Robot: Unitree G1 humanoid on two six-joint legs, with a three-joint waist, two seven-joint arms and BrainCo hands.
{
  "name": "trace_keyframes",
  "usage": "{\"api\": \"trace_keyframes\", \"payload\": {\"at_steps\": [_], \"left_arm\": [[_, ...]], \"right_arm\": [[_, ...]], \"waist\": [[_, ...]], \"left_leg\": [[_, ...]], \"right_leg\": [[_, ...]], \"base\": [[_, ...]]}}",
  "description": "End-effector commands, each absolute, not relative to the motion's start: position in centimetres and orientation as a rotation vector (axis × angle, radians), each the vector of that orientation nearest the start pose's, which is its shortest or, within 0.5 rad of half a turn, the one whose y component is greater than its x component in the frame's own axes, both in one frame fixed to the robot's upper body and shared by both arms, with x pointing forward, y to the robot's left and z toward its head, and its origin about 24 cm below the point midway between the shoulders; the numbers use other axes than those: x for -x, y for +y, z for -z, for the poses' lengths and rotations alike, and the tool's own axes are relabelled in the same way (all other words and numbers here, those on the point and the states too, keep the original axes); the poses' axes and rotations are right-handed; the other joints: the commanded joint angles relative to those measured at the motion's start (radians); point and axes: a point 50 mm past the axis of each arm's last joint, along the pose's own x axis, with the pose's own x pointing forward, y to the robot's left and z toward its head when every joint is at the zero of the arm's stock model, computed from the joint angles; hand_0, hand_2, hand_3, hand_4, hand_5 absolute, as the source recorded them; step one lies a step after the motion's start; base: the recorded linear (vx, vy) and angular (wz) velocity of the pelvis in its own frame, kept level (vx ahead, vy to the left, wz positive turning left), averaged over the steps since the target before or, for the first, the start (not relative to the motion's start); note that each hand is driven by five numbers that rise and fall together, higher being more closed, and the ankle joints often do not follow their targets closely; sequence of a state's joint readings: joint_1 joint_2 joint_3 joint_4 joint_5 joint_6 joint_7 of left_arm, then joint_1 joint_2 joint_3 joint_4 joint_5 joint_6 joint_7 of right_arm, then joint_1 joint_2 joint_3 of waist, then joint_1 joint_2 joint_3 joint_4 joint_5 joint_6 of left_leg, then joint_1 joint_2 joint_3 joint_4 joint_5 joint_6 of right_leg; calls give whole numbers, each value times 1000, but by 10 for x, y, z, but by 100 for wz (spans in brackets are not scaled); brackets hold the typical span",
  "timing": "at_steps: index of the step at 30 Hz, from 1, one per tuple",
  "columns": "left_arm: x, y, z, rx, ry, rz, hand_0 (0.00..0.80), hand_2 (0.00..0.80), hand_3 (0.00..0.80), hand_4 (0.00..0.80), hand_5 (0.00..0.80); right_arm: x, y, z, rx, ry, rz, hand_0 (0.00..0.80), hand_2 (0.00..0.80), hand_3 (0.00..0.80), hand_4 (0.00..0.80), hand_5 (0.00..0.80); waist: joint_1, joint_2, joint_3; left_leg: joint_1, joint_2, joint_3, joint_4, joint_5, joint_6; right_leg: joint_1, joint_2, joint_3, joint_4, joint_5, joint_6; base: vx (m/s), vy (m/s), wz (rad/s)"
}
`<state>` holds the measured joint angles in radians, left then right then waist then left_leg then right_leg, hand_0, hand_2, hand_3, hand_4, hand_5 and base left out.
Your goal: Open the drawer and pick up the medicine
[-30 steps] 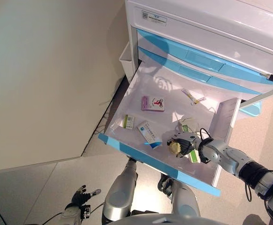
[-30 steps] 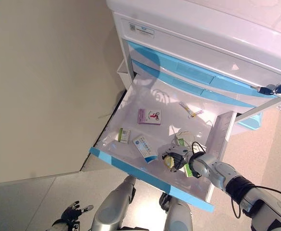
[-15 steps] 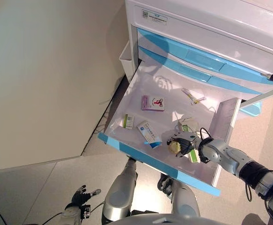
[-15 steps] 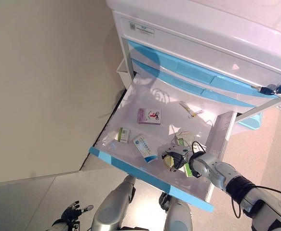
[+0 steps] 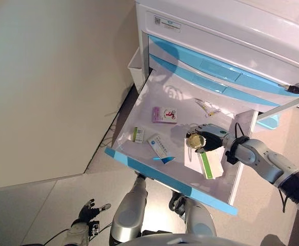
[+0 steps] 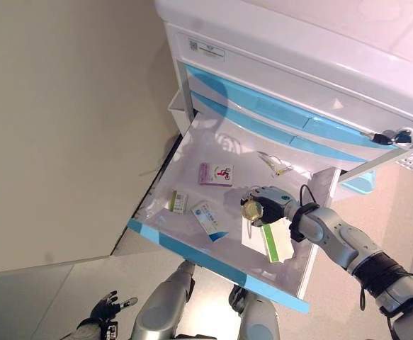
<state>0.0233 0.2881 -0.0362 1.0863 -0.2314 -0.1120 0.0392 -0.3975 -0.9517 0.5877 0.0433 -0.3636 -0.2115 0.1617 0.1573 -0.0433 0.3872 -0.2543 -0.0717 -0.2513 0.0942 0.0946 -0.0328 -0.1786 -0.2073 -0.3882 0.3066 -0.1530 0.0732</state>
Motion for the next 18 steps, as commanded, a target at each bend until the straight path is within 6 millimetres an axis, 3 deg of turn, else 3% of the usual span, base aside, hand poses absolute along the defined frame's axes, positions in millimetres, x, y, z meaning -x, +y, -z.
{"api": "trace_keyframes", "payload": {"at_steps": [1, 5, 11, 18], "left_arm": [[-101, 275, 141, -121, 1018, -330, 0, 0, 0, 0, 0], [-94, 280, 141, -121, 1038, -339, 0, 0, 0, 0, 0], [-81, 284, 144, -129, 1088, -346, 0, 0, 0, 0, 0], [-53, 282, 150, -101, 1168, -352, 0, 0, 0, 0, 0]], "right_arm": [[-274, -170, -121, 1275, -310, -784, 800, 800, 800, 800, 800], [-270, -166, -143, 1212, -343, -829, 800, 800, 800, 800, 800], [-265, -167, -160, 1025, -320, -879, 800, 800, 800, 800, 800], [-260, -172, -210, 874, -287, -979, 800, 800, 800, 800, 800]], "waist": [[1, -43, -96], [-4, -65, -138], [-8, -81, -185], [-8, -114, -272]], "left_leg": [[-4, -12, 21, -17, -15, 6], [37, -7, 33, -31, -27, 5], [83, 1, 48, -50, -40, 2], [144, 19, 86, -76, -65, -3]], "right_leg": [[-23, -34, 58, -119, 195, 66], [20, -21, 52, -145, 197, 70], [66, -4, 56, -185, 198, 73], [124, 22, 79, -258, 210, 80]], "base": [[47, -5, -7], [87, -10, -5], [73, -8, -8], [93, -10, -17]]}}
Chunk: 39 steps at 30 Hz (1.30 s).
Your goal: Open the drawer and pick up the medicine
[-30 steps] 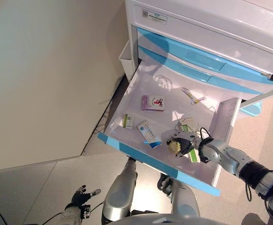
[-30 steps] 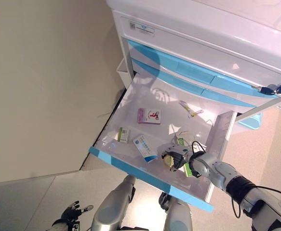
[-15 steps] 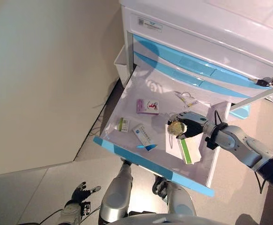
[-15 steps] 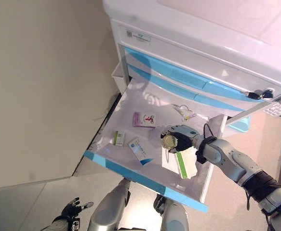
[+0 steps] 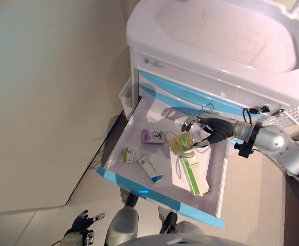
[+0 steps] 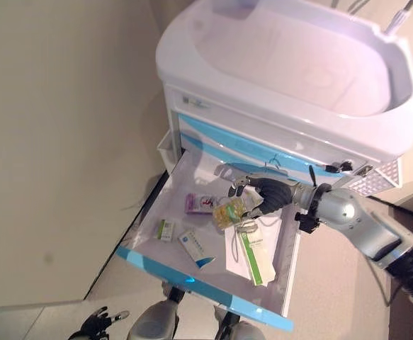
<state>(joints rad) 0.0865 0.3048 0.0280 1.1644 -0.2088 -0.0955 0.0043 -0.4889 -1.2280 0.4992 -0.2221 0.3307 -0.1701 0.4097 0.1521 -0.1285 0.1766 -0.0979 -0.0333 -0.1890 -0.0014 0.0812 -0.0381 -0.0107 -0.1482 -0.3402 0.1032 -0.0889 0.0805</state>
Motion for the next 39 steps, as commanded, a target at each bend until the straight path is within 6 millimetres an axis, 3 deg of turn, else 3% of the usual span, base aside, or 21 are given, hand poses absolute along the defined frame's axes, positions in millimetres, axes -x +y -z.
{"api": "trace_keyframes", "payload": {"at_steps": [1, 5, 10, 16, 39], "left_arm": [[-50, 281, 151, -93, 1176, -351, 0, 0, 0, 0, 0], [-39, 279, 154, -79, 1207, -356, 0, 0, 0, 0, 0], [-25, 272, 157, -50, 1246, -351, 0, 0, 0, 0, 0], [-19, 272, 158, -38, 1261, -369, 0, 0, 0, 0, 0], [-12, 267, 160, -23, 1286, -355, 0, 0, 0, 0, 0]], "right_arm": [[-260, -174, -214, 856, -286, -978, 800, 800, 800, 800, 800], [-260, -180, -233, 795, -286, -974, 800, 800, 800, 800, 800], [-273, -209, -259, 754, -282, -819, 800, 800, 800, 800, 800], [-285, -233, -271, 811, -275, -672, 800, 800, 800, 800, 800], [-286, -237, -245, 772, -218, -674, 800, 800, 800, 800, 800]], "waist": [[-3, -32, -70], [-3, -40, -91], [-6, -51, -124], [-10, -59, -139], [-19, -51, -157]], "left_leg": [[-7, -17, 27, 18, -54, 2], [11, -11, 42, 16, -64, -1], [29, -8, 56, 22, -81, -3], [44, -6, 62, 22, -91, -3], [60, -5, 71, 2, -95, 2]], "right_leg": [[-39, -35, 35, -60, 147, 73], [-22, -29, 44, -73, 147, 75], [-4, -24, 55, -79, 141, 76], [5, -21, 65, -75, 136, 76], [11, -19, 80, -93, 141, 80]], "base": [[81, -5, -15], [70, -1, -15], [59, -2, -8], [54, -5, -7], [4, -1, -1]]}}
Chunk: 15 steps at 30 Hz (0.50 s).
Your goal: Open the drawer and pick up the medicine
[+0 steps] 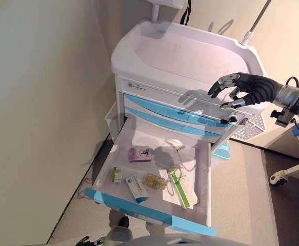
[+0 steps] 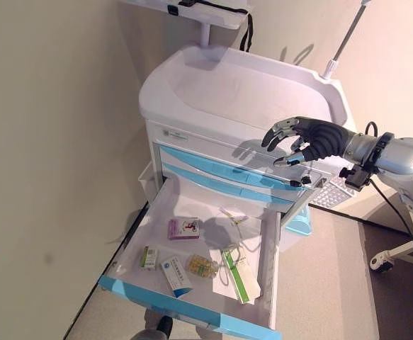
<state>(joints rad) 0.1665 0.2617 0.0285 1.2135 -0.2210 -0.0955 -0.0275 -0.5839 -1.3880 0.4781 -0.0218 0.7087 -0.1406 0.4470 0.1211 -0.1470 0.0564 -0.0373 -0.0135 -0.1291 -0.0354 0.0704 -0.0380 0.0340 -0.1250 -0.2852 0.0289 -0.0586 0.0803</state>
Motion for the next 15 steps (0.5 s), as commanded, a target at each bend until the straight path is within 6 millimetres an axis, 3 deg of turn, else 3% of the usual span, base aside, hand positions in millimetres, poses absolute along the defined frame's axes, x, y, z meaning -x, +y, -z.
{"api": "trace_keyframes", "payload": {"at_steps": [1, 3, 4, 5, 15], "left_arm": [[-12, 267, 160, -23, 1286, -355, 0, 0, 0, 0, 0], [-13, 266, 160, -25, 1288, -349, 0, 0, 0, 0, 0], [-13, 266, 160, -26, 1288, -349, 0, 0, 0, 0, 0], [-14, 267, 160, -25, 1286, -351, 0, 0, 0, 0, 0], [-12, 264, 161, -32, 1296, -336, 0, 0, 0, 0, 0]], "right_arm": [[-286, -237, -245, 772, -218, -674, 800, 800, 800, 800, 800], [-286, -238, -242, 767, -209, -671, 800, 800, 800, 800, 800], [-286, -238, -242, 767, -209, -671, 696, 696, 696, 696, 696], [-285, -239, -243, 763, -221, -662, 0, 0, 0, 0, 0], [-282, -246, -243, 721, -246, -615, 0, 0, 0, 0, 0]], "waist": [[13, -33, -37], [10, -31, -40], [10, -31, -40], [5, -31, -42], [-3, -27, -48]], "left_leg": [[-1, -24, 12, 36, -84, 2], [2, -24, 13, 37, -86, 3], [2, -24, 13, 37, -86, 3], [3, -24, 15, 37, -87, 3], [7, -23, 24, 32, -87, 4]], "right_leg": [[-33, -42, 25, -19, 111, 80], [-32, -42, 29, -19, 111, 80], [-32, -42, 29, -19, 111, 80], [-32, -42, 32, -21, 112, 80], [-30, -41, 41, -30, 119, 81]], "base": [[0, -2, -11], [1, -1, -7], [0, 0, 0], [0, 0, 0], [-5, 0, -3]]}}
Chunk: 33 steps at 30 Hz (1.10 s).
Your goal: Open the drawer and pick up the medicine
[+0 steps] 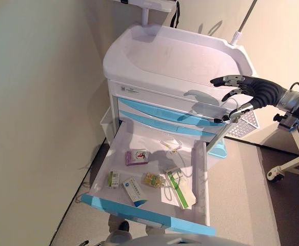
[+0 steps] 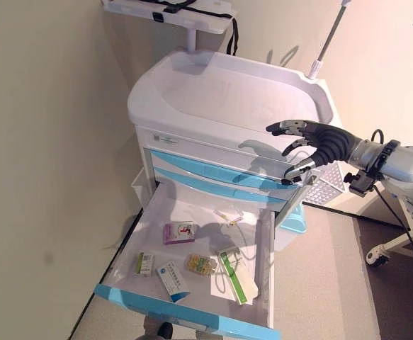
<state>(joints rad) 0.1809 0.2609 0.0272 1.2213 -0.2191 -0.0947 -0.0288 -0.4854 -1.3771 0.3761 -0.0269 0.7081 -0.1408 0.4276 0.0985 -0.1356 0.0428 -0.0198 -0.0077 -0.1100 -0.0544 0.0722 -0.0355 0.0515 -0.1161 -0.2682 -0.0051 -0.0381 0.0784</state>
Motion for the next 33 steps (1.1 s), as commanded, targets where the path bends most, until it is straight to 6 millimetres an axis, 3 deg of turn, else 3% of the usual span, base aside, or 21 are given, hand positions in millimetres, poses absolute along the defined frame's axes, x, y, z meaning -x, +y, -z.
{"api": "trace_keyframes", "payload": {"at_steps": [1, 8, 14, 20, 26, 33], "left_arm": [[-12, 264, 161, -33, 1296, -336, 0, 0, 0, 0, 0], [-13, 263, 162, -40, 1298, -326, 0, 0, 0, 0, 0], [-17, 262, 162, -48, 1293, -315, 0, 0, 0, 0, 0], [-19, 267, 161, -73, 1297, -336, 0, 0, 0, 0, 0], [-23, 270, 159, -94, 1284, -343, 0, 0, 0, 0, 0], [-32, 274, 157, -119, 1259, -352, 0, 0, 0, 0, 0]], "right_arm": [[-282, -246, -243, 721, -246, -614, 0, 0, 0, 0, 0], [-270, -237, -234, 664, -281, -662, 0, 0, 0, 0, 0], [-256, -215, -216, 609, -283, -789, 0, 0, 0, 0, 0], [-237, -188, -179, 493, -245, -916, 0, 0, 0, 0, 0], [-228, -171, -157, 475, -223, -968, 0, 0, 0, 0, 0], [-238, -152, -118, 569, -166, -959, 0, 0, 0, 0, 0]], "waist": [[20, -39, -34], [11, -34, -36], [5, -25, -27], [-4, -11, -3], [-6, -4, 17], [7, 2, 54]], "left_leg": [[-11, -29, 5, 51, -88, 2], [-10, -29, 10, 50, -89, 4], [-10, -31, 14, 54, -93, 8], [-17, -39, 19, 72, -101, 16], [-25, -42, 24, 78, -101, 20], [-43, -50, 20, 84, -97, 27]], "right_leg": [[-48, -50, 24, 4, 98, 83], [-51, -48, 31, 3, 101, 82], [-57, -49, 37, 7, 102, 81], [-69, -55, 52, 16, 102, 82], [-78, -59, 58, 19, 104, 82], [-95, -67, 59, 27, 108, 82]], "base": [[0, 0, 0], [0, 0, 0], [0, 0, 0], [-7, 9, -2], [-8, 7, -3], [-31, 12, -4]]}}
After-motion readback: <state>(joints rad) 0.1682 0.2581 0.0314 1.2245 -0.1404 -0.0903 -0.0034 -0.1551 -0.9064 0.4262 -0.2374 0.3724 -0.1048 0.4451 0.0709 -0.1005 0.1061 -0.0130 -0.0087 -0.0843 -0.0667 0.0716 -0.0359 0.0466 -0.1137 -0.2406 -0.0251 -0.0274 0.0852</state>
